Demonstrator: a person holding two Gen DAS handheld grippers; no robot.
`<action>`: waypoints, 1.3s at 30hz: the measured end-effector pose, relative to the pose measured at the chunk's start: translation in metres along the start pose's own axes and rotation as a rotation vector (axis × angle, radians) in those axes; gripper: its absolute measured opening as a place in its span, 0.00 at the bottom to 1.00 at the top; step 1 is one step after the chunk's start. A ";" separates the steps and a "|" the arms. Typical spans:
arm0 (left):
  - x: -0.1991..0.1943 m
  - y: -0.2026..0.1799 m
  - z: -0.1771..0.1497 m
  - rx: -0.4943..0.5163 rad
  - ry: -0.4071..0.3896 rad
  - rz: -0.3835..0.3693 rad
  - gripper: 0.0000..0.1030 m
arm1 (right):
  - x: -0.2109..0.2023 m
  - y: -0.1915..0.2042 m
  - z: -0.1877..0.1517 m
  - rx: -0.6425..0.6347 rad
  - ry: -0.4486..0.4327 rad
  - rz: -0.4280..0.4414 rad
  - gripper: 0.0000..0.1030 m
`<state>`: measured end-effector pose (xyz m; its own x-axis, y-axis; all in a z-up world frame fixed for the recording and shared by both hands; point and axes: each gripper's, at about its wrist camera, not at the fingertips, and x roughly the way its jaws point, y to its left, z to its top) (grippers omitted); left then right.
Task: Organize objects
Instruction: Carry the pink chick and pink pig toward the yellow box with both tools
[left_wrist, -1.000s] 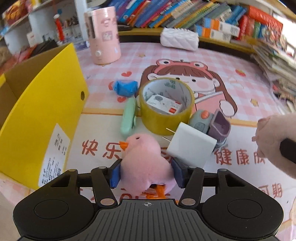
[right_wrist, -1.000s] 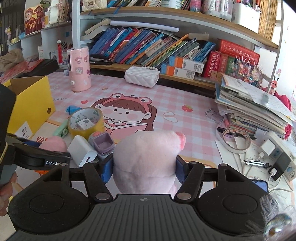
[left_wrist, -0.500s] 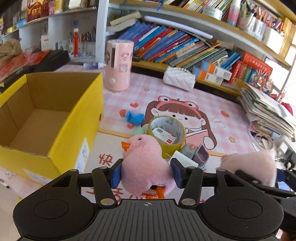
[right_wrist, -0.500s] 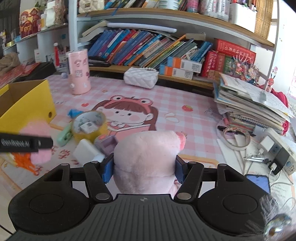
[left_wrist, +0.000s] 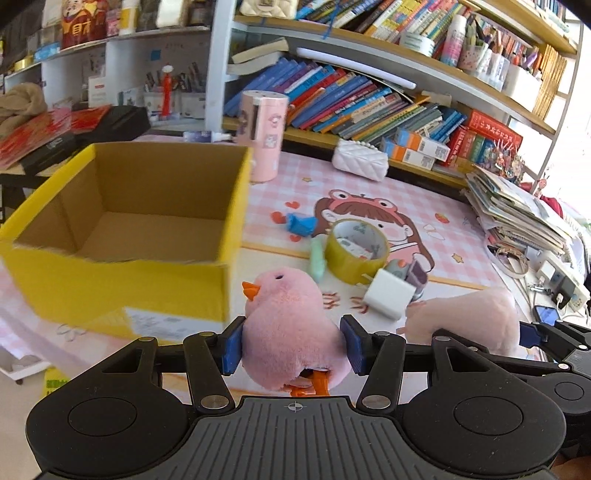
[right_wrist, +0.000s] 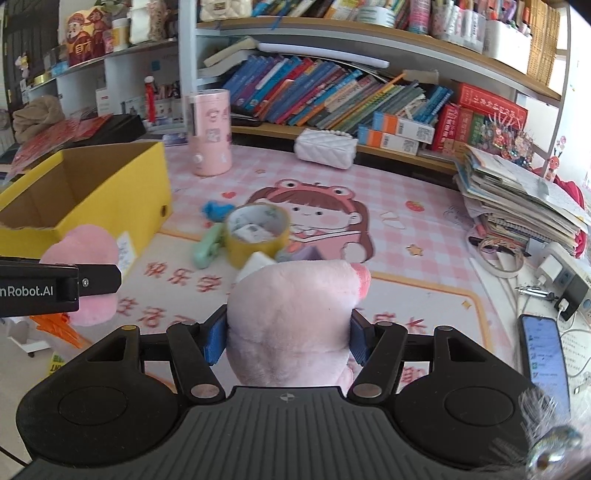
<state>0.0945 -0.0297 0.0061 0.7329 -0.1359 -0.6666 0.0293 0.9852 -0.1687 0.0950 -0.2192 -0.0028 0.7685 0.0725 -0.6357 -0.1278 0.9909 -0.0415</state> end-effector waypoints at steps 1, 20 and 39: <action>-0.004 0.006 -0.002 -0.005 -0.003 0.000 0.51 | -0.003 0.008 -0.001 -0.004 0.000 0.003 0.59; -0.076 0.138 -0.041 -0.103 -0.020 0.065 0.51 | -0.042 0.156 -0.026 -0.075 0.047 0.100 0.59; -0.110 0.192 -0.052 -0.092 -0.064 0.044 0.51 | -0.064 0.230 -0.034 -0.110 0.020 0.122 0.59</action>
<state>-0.0156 0.1687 0.0095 0.7743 -0.0832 -0.6273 -0.0640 0.9759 -0.2085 -0.0050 0.0003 0.0023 0.7304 0.1882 -0.6566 -0.2883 0.9564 -0.0465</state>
